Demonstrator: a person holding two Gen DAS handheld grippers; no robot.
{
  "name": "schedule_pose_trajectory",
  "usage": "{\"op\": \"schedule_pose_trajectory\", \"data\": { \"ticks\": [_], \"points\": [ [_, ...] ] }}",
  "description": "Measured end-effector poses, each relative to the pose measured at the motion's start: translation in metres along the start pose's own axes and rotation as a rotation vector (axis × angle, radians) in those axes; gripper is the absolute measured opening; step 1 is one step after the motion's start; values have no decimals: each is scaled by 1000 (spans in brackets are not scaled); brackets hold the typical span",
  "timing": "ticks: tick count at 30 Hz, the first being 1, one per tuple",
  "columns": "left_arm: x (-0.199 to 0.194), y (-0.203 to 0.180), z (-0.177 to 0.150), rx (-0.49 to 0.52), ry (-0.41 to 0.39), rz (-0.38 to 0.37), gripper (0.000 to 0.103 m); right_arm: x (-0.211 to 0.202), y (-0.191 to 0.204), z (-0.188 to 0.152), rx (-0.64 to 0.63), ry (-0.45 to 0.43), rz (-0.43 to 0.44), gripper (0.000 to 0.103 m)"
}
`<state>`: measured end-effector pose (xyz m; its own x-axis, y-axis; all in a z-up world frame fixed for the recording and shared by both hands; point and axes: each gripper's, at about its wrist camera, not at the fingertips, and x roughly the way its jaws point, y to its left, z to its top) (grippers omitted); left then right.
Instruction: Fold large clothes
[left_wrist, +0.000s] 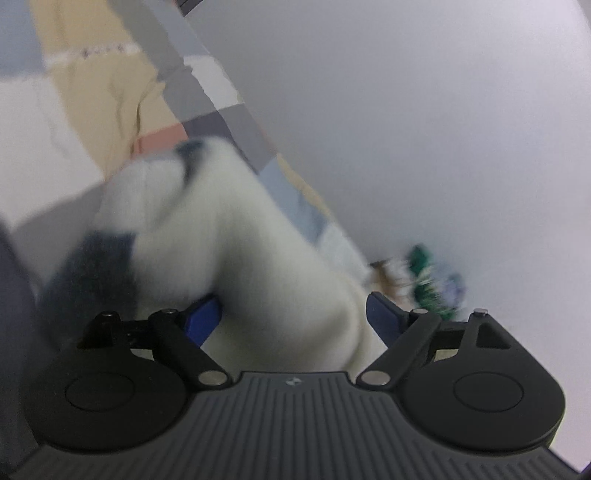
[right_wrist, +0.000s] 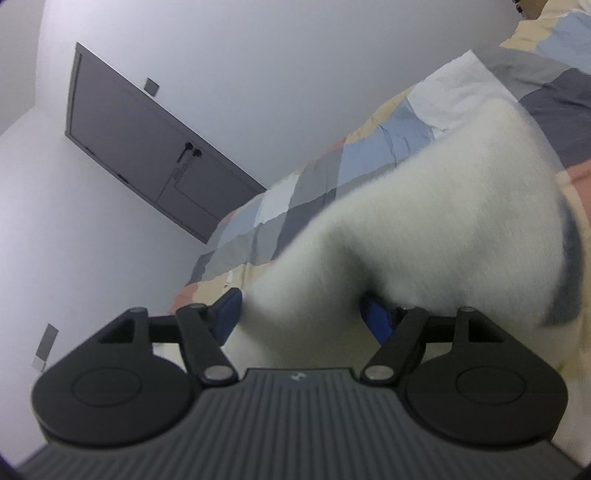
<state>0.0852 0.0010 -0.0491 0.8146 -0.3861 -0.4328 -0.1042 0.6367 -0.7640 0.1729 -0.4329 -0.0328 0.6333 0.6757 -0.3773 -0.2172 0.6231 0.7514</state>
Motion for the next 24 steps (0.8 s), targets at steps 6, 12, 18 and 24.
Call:
{"op": "schedule_pose_trajectory", "data": {
  "ticks": [6,12,18,24],
  "points": [
    [69,26,20,54,7,143,88,60,-9,15,-131,98,-48,73],
    [105,48,38,49,6,134,88,121,-41,23,-212,166,-136,70],
    [113,46,38,134,9,127,88,136,-48,26,-266,166,-135,70],
    [100,48,43,115,0,83,88,126,-31,25,-352,122,-174,71]
  ]
}}
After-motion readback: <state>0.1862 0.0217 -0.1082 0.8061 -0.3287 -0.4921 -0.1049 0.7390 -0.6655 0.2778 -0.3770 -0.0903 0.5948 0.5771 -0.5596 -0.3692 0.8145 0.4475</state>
